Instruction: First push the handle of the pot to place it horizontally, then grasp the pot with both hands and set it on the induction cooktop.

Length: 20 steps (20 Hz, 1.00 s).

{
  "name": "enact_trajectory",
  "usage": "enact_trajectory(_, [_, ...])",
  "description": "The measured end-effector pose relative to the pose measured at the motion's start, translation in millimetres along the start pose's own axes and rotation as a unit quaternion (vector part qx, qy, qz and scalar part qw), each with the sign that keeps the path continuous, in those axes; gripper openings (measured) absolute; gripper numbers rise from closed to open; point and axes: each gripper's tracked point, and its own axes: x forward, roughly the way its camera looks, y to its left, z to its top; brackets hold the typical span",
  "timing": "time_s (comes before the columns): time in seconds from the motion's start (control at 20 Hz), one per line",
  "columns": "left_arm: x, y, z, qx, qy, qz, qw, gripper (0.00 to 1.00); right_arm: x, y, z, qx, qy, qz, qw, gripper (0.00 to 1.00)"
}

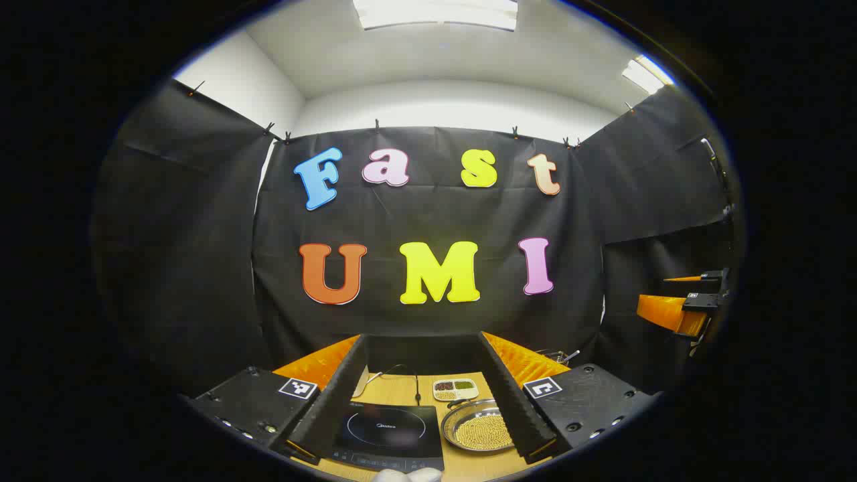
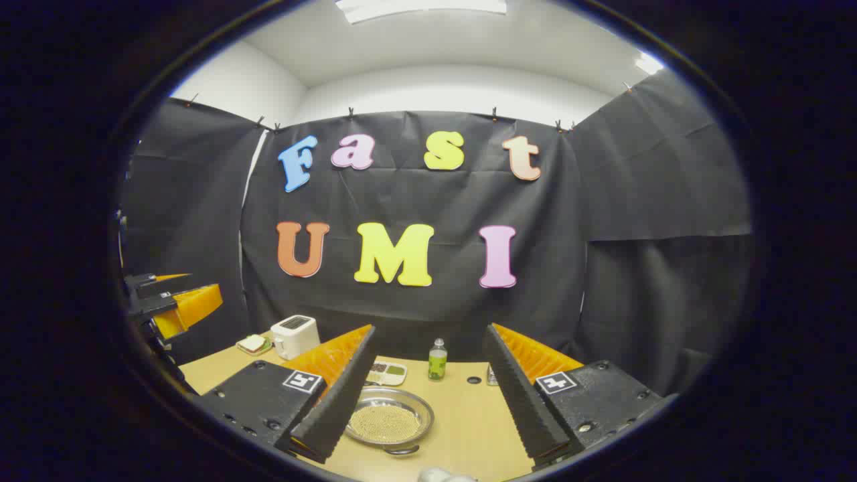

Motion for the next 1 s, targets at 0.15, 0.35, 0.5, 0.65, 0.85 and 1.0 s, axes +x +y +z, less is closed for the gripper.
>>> enact_trajectory(0.15, [-0.4,6.6,-2.4,0.002,0.002,0.006,1.0,0.96,1.6,-0.4,0.9,-0.003,0.0,-0.003,1.0,1.0])
enact_trajectory(0.35, [-0.6,12.2,-4.4,0.0,0.004,0.009,1.0,0.96,2.5,3.0,0.3,-0.004,0.001,-0.002,1.0,1.0])
enact_trajectory(0.5, [-0.6,15.2,-6.5,-0.001,0.008,0.01,1.0,0.96,3.4,5.0,-1.0,-0.004,0.003,-0.002,1.0,1.0])
enact_trajectory(0.65, [-0.8,17.1,-6.0,0.002,0.007,0.009,1.0,0.96,3.9,7.8,1.8,-0.002,0.002,-0.003,1.0,1.0])
enact_trajectory(0.85, [-1.2,20.7,-8.8,0.0,0.009,0.008,1.0,0.96,5.1,12.7,0.7,0.005,0.007,0.002,1.0,1.0])
enact_trajectory(1.0, [2.2,23.0,-11.2,0.0,0.011,0.006,1.0,0.96,3.1,22.9,1.4,0.011,0.01,0.021,1.0,0.78])
